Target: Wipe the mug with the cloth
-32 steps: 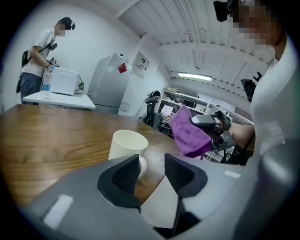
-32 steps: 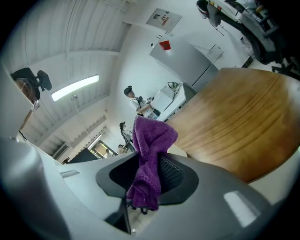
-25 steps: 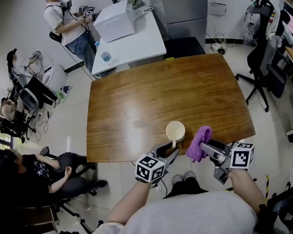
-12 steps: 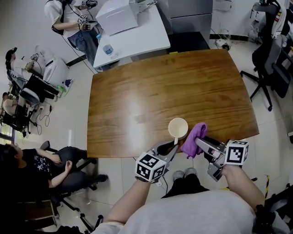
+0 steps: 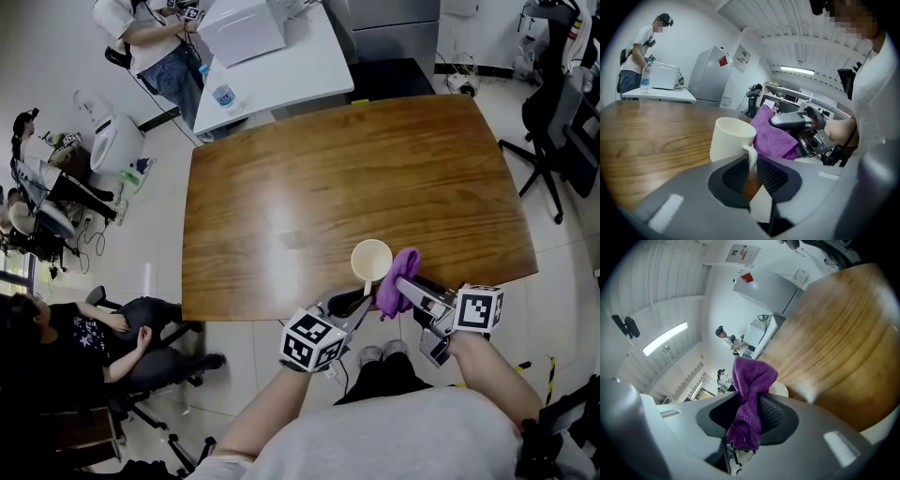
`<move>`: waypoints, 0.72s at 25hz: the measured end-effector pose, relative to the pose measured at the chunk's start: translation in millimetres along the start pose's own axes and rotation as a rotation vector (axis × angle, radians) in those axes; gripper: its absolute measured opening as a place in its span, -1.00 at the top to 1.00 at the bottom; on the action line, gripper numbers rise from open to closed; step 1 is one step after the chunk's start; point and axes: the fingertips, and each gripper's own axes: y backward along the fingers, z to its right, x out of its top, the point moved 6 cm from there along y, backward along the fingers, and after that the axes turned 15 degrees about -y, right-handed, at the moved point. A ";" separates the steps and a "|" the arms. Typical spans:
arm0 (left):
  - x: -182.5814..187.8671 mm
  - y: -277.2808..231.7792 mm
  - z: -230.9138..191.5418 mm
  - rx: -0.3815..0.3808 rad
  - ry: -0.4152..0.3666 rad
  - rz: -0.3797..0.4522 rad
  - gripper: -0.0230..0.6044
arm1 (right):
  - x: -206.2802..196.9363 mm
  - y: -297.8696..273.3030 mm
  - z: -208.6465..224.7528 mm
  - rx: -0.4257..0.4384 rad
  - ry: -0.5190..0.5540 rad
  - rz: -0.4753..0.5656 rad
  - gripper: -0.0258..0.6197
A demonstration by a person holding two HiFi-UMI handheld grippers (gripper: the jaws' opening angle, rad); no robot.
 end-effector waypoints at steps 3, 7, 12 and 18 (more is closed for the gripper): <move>0.8 -0.7 -0.4 -0.009 -0.012 0.002 0.77 | 1.8 -5.9 6.2 -0.008 0.009 -0.002 0.54; 1.1 -0.5 -1.2 -0.023 -0.030 0.001 0.78 | 0.8 -11.6 17.3 -0.031 0.001 -0.004 0.54; 2.0 -0.7 -1.9 -0.038 -0.053 -0.004 0.78 | -4.2 -16.1 40.3 -0.123 -0.052 -0.016 0.54; -1.1 0.1 -7.2 -0.038 -0.066 0.009 0.78 | -4.9 -20.8 56.5 -0.195 -0.038 -0.037 0.54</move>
